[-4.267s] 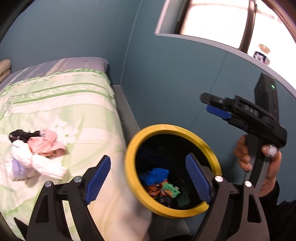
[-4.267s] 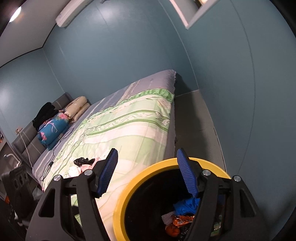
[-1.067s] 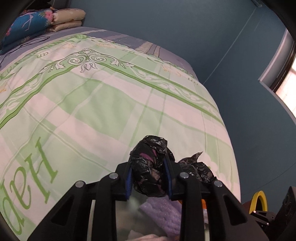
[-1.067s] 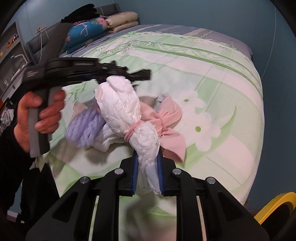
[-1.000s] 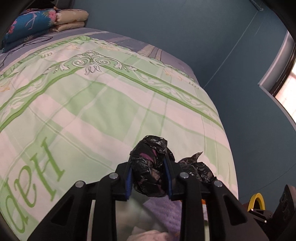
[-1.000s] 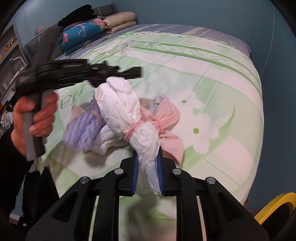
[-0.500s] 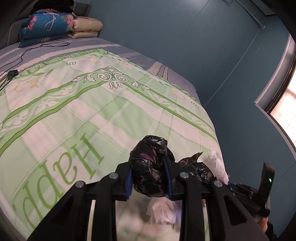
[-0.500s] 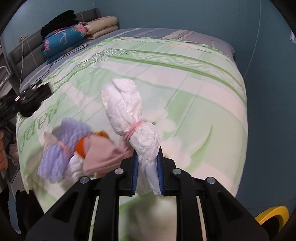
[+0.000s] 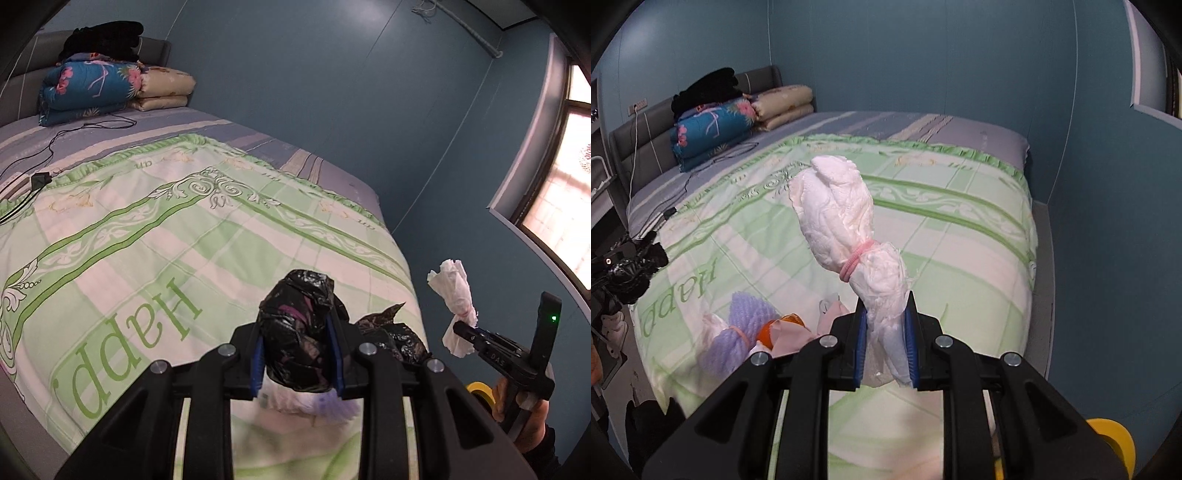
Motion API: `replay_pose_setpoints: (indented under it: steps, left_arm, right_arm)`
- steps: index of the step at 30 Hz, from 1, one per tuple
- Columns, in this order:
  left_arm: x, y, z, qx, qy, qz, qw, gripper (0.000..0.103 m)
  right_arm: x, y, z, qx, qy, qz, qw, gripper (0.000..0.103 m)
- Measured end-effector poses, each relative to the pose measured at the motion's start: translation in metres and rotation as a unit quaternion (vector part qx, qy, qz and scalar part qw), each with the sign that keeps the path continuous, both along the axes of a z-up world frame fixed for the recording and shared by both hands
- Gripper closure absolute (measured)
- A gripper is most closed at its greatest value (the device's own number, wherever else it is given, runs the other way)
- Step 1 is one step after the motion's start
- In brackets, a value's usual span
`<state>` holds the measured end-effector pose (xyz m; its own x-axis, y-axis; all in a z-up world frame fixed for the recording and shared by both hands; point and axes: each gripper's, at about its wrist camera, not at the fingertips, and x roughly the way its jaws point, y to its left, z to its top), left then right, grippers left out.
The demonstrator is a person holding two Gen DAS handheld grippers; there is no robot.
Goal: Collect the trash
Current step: 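Lift the black bag and white tissue and carry both over the yellow bin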
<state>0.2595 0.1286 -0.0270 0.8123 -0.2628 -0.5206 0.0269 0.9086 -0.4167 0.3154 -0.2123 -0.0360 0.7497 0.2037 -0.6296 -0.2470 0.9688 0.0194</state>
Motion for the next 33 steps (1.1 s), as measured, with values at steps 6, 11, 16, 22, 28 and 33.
replay_pose_setpoints:
  steps: [6,11,16,22,28,33]
  left_arm:
    - [-0.025,-0.026,0.025,0.006,-0.022,-0.017,0.9996,0.077]
    - [-0.046,-0.053,0.043,0.019,-0.039,-0.03,0.9986,0.077]
    - [-0.063,-0.082,0.056,0.025,-0.053,-0.053,0.9969,0.077]
    - [-0.078,-0.121,0.067,0.045,-0.067,-0.087,0.993,0.077]
    - [-0.087,-0.16,0.071,0.056,-0.071,-0.128,0.9877,0.077]
    - [-0.092,-0.195,0.07,0.065,-0.071,-0.166,0.9815,0.077]
  right_arm:
    - [-0.048,-0.021,0.035,0.015,-0.037,0.007,0.999,0.086]
    - [-0.086,-0.037,0.06,0.025,-0.068,0.01,0.997,0.086]
    - [-0.116,-0.055,0.077,0.032,-0.093,0.008,0.995,0.086]
    - [-0.142,-0.079,0.084,0.037,-0.11,-0.005,0.993,0.086]
    - [-0.162,-0.111,0.084,0.05,-0.112,-0.03,0.992,0.086]
    - [-0.171,-0.138,0.078,0.061,-0.102,-0.06,0.991,0.086]
